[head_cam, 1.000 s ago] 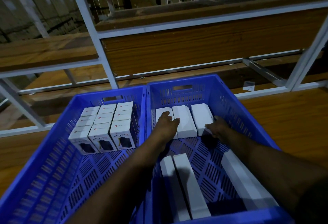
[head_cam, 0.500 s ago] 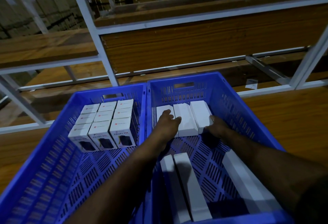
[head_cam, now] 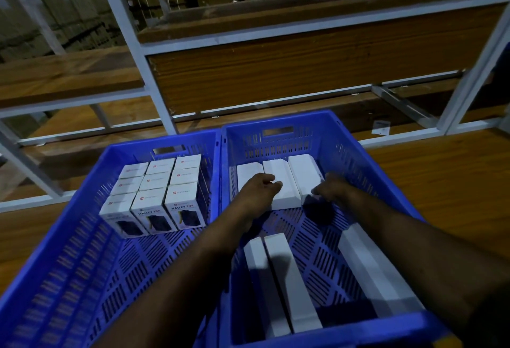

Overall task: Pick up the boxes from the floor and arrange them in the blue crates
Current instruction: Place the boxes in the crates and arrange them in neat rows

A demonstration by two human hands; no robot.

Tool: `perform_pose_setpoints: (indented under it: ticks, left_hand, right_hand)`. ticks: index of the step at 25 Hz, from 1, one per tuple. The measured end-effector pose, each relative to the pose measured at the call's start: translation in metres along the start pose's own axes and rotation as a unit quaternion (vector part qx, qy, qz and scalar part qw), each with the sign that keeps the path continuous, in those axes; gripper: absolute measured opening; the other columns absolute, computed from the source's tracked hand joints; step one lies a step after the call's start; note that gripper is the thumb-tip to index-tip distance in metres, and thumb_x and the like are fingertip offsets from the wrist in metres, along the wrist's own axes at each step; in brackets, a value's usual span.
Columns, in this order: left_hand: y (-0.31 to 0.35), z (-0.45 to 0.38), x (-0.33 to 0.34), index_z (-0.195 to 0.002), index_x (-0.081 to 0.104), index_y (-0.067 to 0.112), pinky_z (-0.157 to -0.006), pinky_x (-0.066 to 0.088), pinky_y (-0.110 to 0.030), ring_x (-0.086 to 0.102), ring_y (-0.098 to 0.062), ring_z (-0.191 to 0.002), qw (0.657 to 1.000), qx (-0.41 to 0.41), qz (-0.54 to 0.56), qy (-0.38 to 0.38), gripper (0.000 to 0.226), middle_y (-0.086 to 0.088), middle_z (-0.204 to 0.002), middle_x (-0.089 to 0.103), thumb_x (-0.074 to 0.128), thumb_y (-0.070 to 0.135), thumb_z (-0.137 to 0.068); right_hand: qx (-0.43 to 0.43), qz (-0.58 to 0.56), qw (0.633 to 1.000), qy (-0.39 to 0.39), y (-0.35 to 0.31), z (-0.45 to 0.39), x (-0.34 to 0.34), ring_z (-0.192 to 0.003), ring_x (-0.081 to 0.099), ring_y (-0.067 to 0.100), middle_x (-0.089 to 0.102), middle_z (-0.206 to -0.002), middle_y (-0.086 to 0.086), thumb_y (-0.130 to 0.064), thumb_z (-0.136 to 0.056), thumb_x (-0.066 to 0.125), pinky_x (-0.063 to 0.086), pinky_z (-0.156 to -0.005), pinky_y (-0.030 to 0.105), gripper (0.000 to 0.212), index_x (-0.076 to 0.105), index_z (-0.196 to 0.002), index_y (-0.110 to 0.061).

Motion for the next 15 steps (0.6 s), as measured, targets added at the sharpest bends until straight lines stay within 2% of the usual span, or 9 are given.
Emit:
perform_pose_setpoints:
  ticks: [3, 5, 8, 11, 13, 15]
  left_hand:
    - [0.004, 0.007, 0.006, -0.131, 0.058, 0.018, -0.084, 0.050, -0.030, 0.061, -0.018, -0.105, 0.998, 0.014, -0.050, -0.026, 0.041, -0.001, -0.123, 0.062, 0.060, 0.042, -0.097]
    - [0.004, 0.009, 0.010, -0.123, 0.061, 0.018, -0.086, 0.051, -0.032, 0.063, -0.018, -0.104, 0.995, 0.027, -0.090, -0.037, 0.039, -0.001, -0.119, 0.066, 0.061, 0.046, -0.096]
    - [0.004, 0.009, 0.012, -0.117, 0.064, 0.019, -0.091, 0.053, -0.035, 0.064, -0.018, -0.104, 0.991, 0.038, -0.125, -0.039, 0.038, -0.001, -0.117, 0.068, 0.061, 0.049, -0.095]
    - [0.005, 0.011, 0.012, -0.116, 0.064, 0.019, -0.079, 0.051, -0.028, 0.065, -0.017, -0.101, 0.989, 0.045, -0.136, -0.038, 0.037, 0.000, -0.115, 0.068, 0.060, 0.050, -0.095]
    - [0.006, 0.012, 0.013, -0.116, 0.064, 0.019, -0.073, 0.051, -0.025, 0.066, -0.017, -0.100, 0.988, 0.047, -0.140, -0.043, 0.037, 0.000, -0.115, 0.067, 0.060, 0.049, -0.095]
    - [0.006, 0.013, 0.013, -0.116, 0.064, 0.018, -0.073, 0.051, -0.025, 0.066, -0.018, -0.099, 0.988, 0.048, -0.141, -0.044, 0.038, 0.000, -0.114, 0.068, 0.060, 0.049, -0.095]
  right_hand:
    - [-0.038, 0.149, 0.986, -0.064, -0.014, 0.024, -0.009, -0.092, 0.063, 0.026, 0.062, -0.106, 0.012, -0.030, -0.087, 0.073, 0.053, -0.076, 0.034, 0.046, 0.059, -0.118, 0.000]
    - [-0.052, 0.244, 0.963, -0.104, -0.017, 0.042, -0.012, -0.079, 0.062, 0.021, 0.062, -0.096, 0.010, -0.039, -0.088, 0.071, 0.050, -0.064, 0.029, 0.048, 0.062, -0.114, 0.001]
    - [-0.050, 0.321, 0.935, -0.142, -0.013, 0.066, -0.024, -0.083, 0.061, 0.024, 0.064, -0.100, 0.011, -0.041, -0.084, 0.076, 0.048, -0.069, 0.030, 0.048, 0.063, -0.110, -0.004]
    - [-0.042, 0.380, 0.904, -0.191, -0.005, 0.082, -0.029, -0.089, 0.060, 0.022, 0.066, -0.104, 0.008, -0.042, -0.082, 0.078, 0.049, -0.077, 0.032, 0.054, 0.067, -0.117, -0.003]
    - [-0.015, 0.436, 0.867, -0.240, 0.000, 0.093, -0.023, -0.093, 0.059, 0.018, 0.068, -0.109, 0.004, -0.044, -0.084, 0.075, 0.049, -0.085, 0.032, 0.048, 0.070, -0.115, -0.007]
    - [-0.024, 0.492, 0.837, -0.240, 0.000, 0.102, -0.022, -0.097, 0.059, 0.017, 0.066, -0.109, 0.002, -0.046, -0.084, 0.075, 0.047, -0.087, 0.031, 0.047, 0.070, -0.117, -0.012]
Point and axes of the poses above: each hand's wrist, its own z-axis away from the middle knuckle, its own x-axis out of the palm, y = z × x, the point moved 6 cm from there along -z, towards the middle knuckle
